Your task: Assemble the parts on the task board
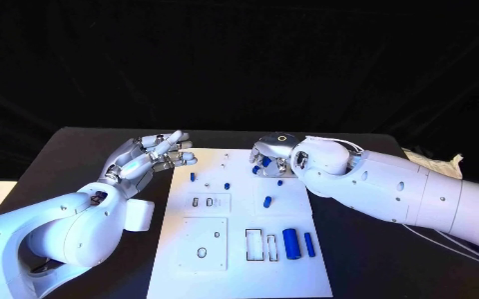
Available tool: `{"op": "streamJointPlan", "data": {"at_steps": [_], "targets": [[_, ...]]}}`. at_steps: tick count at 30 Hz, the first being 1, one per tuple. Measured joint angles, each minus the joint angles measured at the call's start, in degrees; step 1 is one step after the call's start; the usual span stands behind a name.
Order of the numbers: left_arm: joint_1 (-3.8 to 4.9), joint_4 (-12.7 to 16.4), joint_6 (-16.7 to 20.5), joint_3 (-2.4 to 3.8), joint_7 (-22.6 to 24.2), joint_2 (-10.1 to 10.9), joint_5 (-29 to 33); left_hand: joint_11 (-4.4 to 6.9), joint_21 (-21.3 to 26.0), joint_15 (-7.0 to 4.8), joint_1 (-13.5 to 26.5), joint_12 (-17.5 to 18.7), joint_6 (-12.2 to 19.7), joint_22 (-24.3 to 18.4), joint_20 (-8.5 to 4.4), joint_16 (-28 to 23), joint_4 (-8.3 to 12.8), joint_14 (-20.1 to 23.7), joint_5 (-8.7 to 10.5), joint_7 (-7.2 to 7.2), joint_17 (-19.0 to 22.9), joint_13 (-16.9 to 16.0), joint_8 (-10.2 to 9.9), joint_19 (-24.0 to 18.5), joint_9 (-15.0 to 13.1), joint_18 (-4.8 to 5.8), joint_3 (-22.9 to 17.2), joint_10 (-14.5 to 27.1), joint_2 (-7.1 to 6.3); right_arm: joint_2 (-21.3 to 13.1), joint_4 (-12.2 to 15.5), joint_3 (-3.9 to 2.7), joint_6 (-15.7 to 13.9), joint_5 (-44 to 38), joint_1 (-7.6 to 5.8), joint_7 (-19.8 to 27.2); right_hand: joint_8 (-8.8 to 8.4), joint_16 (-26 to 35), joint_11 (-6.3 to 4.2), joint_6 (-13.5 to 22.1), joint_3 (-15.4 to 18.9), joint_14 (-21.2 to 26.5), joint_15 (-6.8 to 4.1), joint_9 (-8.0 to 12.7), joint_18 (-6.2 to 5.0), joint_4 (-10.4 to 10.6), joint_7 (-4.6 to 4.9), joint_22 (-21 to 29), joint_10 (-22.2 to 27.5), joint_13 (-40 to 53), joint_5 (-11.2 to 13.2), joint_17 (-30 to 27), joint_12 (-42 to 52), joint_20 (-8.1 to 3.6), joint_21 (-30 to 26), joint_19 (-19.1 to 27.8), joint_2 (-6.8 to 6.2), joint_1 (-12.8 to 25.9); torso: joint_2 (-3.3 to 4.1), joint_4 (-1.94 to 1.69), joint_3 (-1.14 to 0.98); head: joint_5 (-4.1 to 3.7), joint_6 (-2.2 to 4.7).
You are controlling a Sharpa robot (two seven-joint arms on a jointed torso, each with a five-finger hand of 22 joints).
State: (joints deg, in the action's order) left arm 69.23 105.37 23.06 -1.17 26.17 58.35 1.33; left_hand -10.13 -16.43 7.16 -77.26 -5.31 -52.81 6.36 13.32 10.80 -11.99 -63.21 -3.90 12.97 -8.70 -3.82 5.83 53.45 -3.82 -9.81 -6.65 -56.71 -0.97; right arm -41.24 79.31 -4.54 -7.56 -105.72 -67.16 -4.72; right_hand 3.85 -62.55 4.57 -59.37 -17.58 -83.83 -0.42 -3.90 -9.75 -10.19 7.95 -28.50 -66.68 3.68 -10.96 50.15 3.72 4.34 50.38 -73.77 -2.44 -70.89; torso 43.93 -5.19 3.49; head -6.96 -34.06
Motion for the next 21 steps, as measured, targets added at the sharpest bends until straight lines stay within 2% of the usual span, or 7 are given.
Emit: {"op": "streamJointPlan", "data": {"at_steps": [8, 11, 13, 15, 18, 21], "targets": [[0.01, 0.19, -0.10, 0.01, -0.24, 0.01, 0.04, 0.00, 0.25, 0.00, 0.00, 0.00, 0.00, -0.06, 0.00, -0.21, 0.16, 0.00, 0.00, 0.00, -0.05, 0.00, -0.33, 0.00, 0.05, 0.00, 0.16, 0.00, 0.00, 0.31, -0.38, -0.04, 0.80, -0.89, 0.00, -0.38, 0.00, -2.28, 0.00, -0.20, -1.93, 0.00, 0.00, 0.01, 0.00, 1.46, -0.20, -3.20, 0.00, -0.01, 2.49, 2.23, 0.00, 0.20, 3.12, 0.20, 0.01, -0.01, 0.51, -0.40, 0.12, -0.41, 0.27], [0.02, 0.24, -0.12, 0.01, -0.35, 0.05, 0.05, 0.00, 0.25, 0.00, 0.00, 0.26, -0.20, -0.14, 0.00, -0.21, 0.16, 0.00, 0.00, 0.20, -0.14, 0.04, -0.33, 0.00, 0.05, 0.00, 0.16, 0.00, 0.00, 0.48, -0.68, -0.08, 1.13, -1.04, -0.01, -0.41, 0.00, -3.41, -0.03, -0.67, -3.24, 0.00, 0.00, -0.09, 0.00, 1.83, -0.66, -4.97, -0.03, 0.00, 3.01, 3.50, 0.00, 0.32, 4.60, 0.08, 0.55, -0.55, 0.65, -0.49, 0.14, -0.50, 0.29], [0.02, 0.34, -0.13, 0.01, -0.41, 0.11, 0.06, 0.00, 0.25, 0.00, 0.00, 0.27, -0.20, -0.14, 0.00, -0.20, 0.16, 0.00, 0.00, 0.20, -0.14, 0.05, -0.33, 0.00, 0.05, 0.00, 0.16, 0.00, 0.00, 0.54, -0.75, -0.13, 1.25, -1.10, -0.10, -0.42, 0.00, -4.28, -0.53, -1.26, -4.12, -0.21, -0.22, -0.22, 0.00, 2.07, -0.75, -6.88, -0.56, -0.01, 3.31, 4.47, -0.01, 0.59, 6.08, -0.23, 0.78, -0.78, 0.76, -0.55, 0.18, -0.59, 0.29], [0.03, 0.37, -0.15, 0.01, -0.47, 0.15, 0.06, 0.00, 0.25, 0.00, -0.24, 0.27, -0.20, -0.14, 0.00, -0.21, 0.27, 0.00, 0.00, 0.20, -0.14, 0.05, -0.33, 0.00, 0.05, 0.00, 0.05, 0.00, 0.24, 0.56, -0.77, -0.19, 1.35, -1.16, -0.18, -0.43, 0.25, -5.03, -0.58, -2.13, -4.98, -0.20, -0.21, -0.39, 0.92, 2.34, -0.78, -8.93, -1.53, 0.00, 3.35, 5.26, -0.10, 0.47, 7.67, -0.96, 0.93, -0.93, 0.87, -0.62, 0.19, -0.61, 0.24], [0.03, 0.39, -0.16, 0.01, -0.57, 0.23, 0.07, 0.00, 0.25, 0.00, -0.32, 0.27, -0.20, -0.20, 0.20, -0.44, 0.31, 0.00, 0.00, 0.20, -0.22, 0.05, -0.33, 0.20, 0.04, 0.00, 0.01, 0.00, 0.32, 0.58, -0.72, -0.24, 1.37, -1.27, -0.23, -0.43, 0.55, -5.82, -0.82, -3.24, -6.30, -0.20, -0.63, -0.60, 0.92, 2.50, -1.01, -11.04, -2.71, 0.06, 4.01, 6.09, -0.23, 0.21, 9.35, -1.23, 1.23, -1.23, 1.00, -0.71, 0.21, -0.64, 0.18], [0.04, 0.42, -0.18, 0.01, -0.65, 0.31, 0.08, 0.00, 0.25, 0.00, -0.38, 0.39, -0.20, -0.21, 0.20, -0.44, 0.40, 0.00, 0.00, 0.20, -0.22, 0.04, -0.56, 0.20, 0.04, 0.00, 0.09, 0.00, 0.37, 0.56, -0.58, -0.27, 1.32, -1.42, -0.25, -0.43, 1.02, -6.37, -0.37, -4.45, -7.57, -0.20, -0.63, -0.84, 0.92, 2.48, -1.11, -13.49, -3.39, 0.11, 5.19, 6.79, 0.01, 0.18, 11.17, -1.87, 1.43, -1.94, 1.08, -0.78, 0.25, -0.69, 0.15]]}}
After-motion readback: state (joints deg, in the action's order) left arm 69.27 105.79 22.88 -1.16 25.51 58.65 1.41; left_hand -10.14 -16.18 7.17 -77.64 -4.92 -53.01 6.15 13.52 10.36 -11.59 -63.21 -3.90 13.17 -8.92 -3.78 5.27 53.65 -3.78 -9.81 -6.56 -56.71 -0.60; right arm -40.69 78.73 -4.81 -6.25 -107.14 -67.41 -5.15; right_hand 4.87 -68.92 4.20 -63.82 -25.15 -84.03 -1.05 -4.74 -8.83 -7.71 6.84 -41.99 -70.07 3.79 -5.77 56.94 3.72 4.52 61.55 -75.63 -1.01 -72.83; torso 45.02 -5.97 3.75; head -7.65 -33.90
